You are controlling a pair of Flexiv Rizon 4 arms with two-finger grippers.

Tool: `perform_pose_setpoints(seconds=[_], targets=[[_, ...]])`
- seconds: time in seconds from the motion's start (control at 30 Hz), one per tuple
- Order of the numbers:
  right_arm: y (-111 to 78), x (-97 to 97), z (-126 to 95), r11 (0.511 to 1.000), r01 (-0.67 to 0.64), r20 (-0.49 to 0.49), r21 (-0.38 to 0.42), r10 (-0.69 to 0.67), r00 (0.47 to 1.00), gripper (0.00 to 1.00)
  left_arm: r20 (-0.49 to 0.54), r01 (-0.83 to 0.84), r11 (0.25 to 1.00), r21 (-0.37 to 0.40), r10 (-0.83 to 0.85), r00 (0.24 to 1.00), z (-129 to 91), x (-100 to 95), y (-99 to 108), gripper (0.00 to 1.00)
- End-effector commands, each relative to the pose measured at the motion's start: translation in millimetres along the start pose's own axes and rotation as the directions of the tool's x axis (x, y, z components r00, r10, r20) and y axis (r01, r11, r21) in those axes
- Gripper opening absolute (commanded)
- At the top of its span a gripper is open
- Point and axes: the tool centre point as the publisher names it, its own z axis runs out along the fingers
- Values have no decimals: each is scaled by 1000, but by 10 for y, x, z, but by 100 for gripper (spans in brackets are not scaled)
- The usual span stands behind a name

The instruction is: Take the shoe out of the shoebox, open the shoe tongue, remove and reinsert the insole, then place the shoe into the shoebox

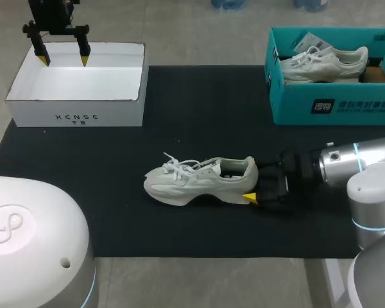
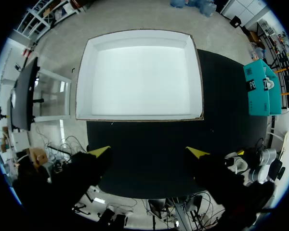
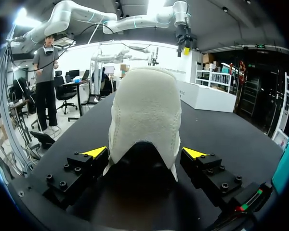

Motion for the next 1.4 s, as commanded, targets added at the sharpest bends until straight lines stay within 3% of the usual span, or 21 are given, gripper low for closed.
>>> perform_pose_setpoints(seconds=[0.03, 0.13, 0.17, 0.2, 0.23, 0.27, 0.5, 1.0, 1.23, 1.4], targets=[[-48, -22, 69, 1000, 0, -4, -10, 0, 1000, 100, 0, 0, 1000, 0, 0, 1000, 0, 0, 0, 100], [-57, -9, 87, 1000, -1, -7, -16, 1, 1000, 100, 0, 0, 1000, 0, 0, 1000, 0, 0, 0, 100], [-64, -4, 91, 1000, -2, -7, -19, 2, 1000, 89, 0, 0, 1000, 0, 0, 1000, 0, 0, 0, 100], [-75, 3, 95, 1000, -3, -6, -21, 3, 1000, 45, 0, 0, 1000, 0, 0, 1000, 0, 0, 0, 100], [-84, 9, 97, 1000, -4, -2, -28, 4, 1000, 11, 0, 0, 1000, 0, 0, 1000, 0, 0, 0, 100], [-93, 17, 102, 999, -4, -2, -32, 4, 1000, 0, 0, 0, 1000, 0, 0, 1000, 0, 0, 0, 100], [-115, 49, 118, 998, -8, 5, -69, 9, 1000, 0, 0, 0, 1000, 0, 0, 1000, 0, 0, 0, 100], [-115, 51, 118, 997, -11, 5, -70, 11, 1000, 0, 0, 0, 1000, 0, 0, 1000, 0, 0, 0, 100], [-115, 51, 118, 997, -11, 5, -70, 11, 1000, 0, -47, -21, 1000, 20, 22, 999, -308, 366, 678, 100], [-115, 51, 118, 997, -11, 5, -70, 11, 1000, 0, -38, -14, 998, 59, 16, 999, -299, 624, 1211, 100]])
